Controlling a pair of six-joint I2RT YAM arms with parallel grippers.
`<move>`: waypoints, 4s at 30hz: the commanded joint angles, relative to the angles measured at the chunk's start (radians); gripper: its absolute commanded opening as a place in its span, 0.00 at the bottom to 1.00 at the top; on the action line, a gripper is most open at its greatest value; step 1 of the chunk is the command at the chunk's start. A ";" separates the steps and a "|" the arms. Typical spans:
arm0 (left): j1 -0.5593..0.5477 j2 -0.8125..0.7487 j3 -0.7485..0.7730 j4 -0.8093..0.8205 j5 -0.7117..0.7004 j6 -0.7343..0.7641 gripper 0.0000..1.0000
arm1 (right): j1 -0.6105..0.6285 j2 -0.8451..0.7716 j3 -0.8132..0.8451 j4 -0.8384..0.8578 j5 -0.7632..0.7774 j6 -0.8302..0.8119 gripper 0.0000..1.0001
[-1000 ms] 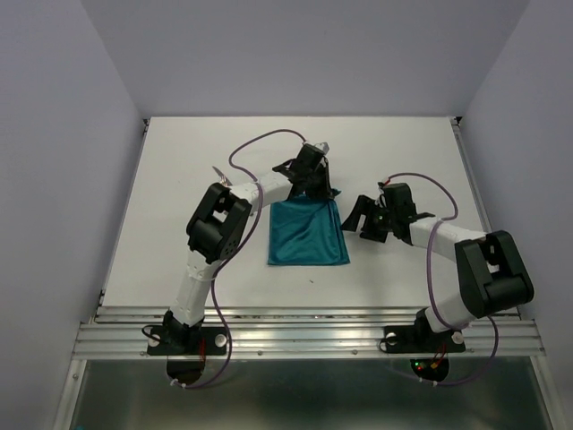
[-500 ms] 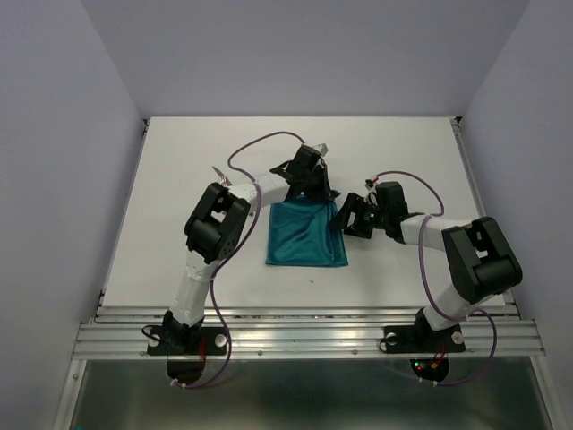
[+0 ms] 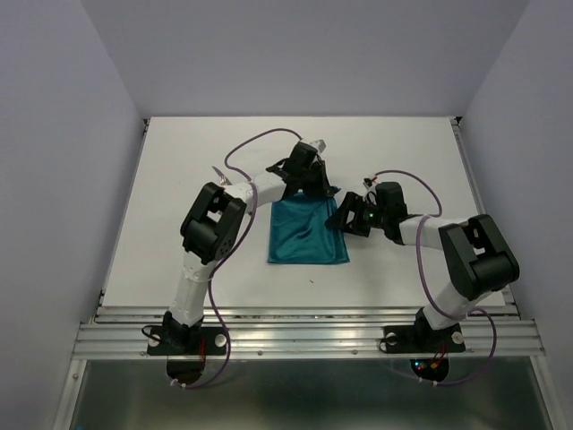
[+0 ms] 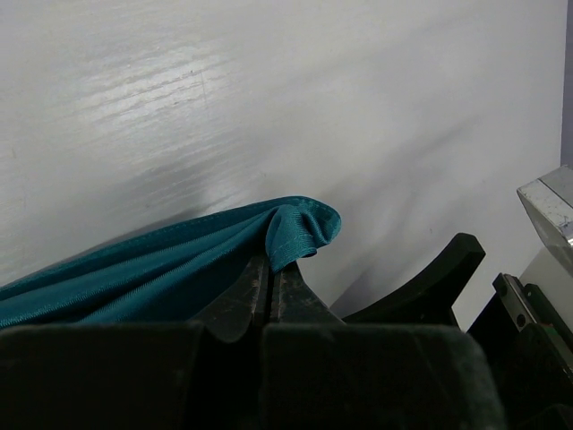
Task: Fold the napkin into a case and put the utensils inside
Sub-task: Fold the 2/3-rectangle-folded napkin at the center of the board.
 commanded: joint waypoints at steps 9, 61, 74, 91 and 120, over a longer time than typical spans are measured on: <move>0.019 -0.112 -0.065 0.090 0.061 -0.010 0.00 | 0.011 0.062 -0.012 0.027 0.075 -0.038 0.82; 0.060 -0.127 -0.163 0.201 0.094 -0.047 0.00 | 0.011 0.055 -0.104 0.209 0.009 0.041 0.45; 0.067 -0.107 -0.185 0.290 0.152 -0.100 0.00 | 0.080 0.008 0.011 -0.028 0.228 -0.068 0.68; 0.079 -0.107 -0.205 0.314 0.158 -0.105 0.00 | 0.099 0.016 0.069 -0.066 0.322 -0.054 0.22; 0.086 -0.026 -0.232 0.391 0.207 -0.074 0.00 | 0.248 -0.045 0.115 -0.177 0.599 0.056 0.46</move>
